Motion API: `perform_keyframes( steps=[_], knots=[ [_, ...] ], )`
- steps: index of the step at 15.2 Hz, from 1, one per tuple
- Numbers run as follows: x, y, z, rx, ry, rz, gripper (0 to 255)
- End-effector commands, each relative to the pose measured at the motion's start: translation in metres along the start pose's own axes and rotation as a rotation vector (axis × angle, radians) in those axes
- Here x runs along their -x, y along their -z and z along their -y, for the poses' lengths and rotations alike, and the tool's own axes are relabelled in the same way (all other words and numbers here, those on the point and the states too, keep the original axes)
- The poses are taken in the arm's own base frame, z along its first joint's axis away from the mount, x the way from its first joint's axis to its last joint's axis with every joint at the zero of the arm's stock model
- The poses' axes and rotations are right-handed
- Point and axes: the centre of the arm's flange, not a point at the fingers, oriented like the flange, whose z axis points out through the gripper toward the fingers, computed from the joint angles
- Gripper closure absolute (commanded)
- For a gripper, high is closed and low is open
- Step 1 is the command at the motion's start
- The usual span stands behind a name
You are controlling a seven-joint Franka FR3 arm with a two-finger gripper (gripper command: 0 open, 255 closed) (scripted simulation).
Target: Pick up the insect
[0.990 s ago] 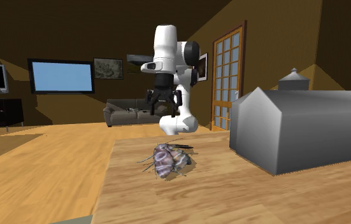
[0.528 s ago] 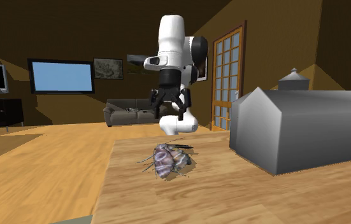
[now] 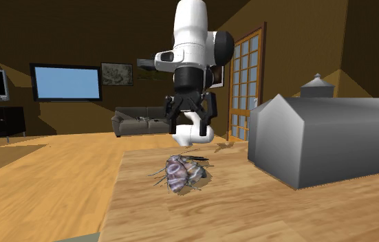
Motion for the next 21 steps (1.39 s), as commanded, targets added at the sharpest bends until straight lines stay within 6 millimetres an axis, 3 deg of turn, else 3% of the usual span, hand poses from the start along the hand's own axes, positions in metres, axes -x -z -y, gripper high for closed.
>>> perform_keyframes(
  steps=[1,5,13,15,16,21],
  knots=[
    [-0.016,-0.002,0.019,-0.011,-0.028,-0.014,0],
    [-0.053,-0.003,0.05,-0.03,-0.081,-0.041,0],
    [-0.047,-0.043,0.048,-0.03,-0.082,-0.041,0],
    [-0.047,-0.043,0.048,-0.03,-0.082,-0.041,0],
    [-0.047,-0.042,0.048,-0.03,-0.082,-0.041,255],
    [-0.047,-0.043,0.048,-0.03,-0.082,-0.041,255]
  ],
)
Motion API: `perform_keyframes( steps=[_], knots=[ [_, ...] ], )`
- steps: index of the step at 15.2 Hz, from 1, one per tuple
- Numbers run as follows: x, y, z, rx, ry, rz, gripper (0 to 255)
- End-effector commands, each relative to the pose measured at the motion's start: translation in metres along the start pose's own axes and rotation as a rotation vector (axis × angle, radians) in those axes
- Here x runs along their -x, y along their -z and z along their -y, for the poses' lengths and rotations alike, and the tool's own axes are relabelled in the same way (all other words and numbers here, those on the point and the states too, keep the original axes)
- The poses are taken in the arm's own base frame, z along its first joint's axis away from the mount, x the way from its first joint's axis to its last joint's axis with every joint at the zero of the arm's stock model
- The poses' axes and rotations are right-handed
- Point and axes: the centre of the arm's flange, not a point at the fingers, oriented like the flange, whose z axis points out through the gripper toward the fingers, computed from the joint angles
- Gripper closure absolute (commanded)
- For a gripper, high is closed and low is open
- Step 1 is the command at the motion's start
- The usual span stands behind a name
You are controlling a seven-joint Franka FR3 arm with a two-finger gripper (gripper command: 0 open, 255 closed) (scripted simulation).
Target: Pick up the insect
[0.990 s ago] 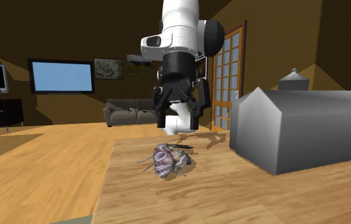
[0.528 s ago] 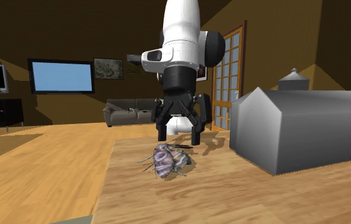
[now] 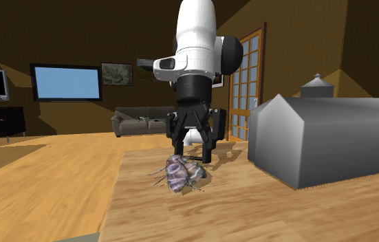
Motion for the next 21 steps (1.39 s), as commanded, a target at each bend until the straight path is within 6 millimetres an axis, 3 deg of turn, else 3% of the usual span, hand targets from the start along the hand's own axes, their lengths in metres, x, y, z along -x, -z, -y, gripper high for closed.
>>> perform_keyframes(
  steps=[1,4,19,21],
  knots=[
    [0.0,-0.001,0.0,0.001,0.0,0.001,255],
    [0.0,0.0,0.0,0.001,0.0,0.001,255],
    [-0.016,0.077,0.008,0.001,0.0,0.001,255],
    [-0.016,0.077,0.009,0.001,0.0,0.001,255]
  ],
)
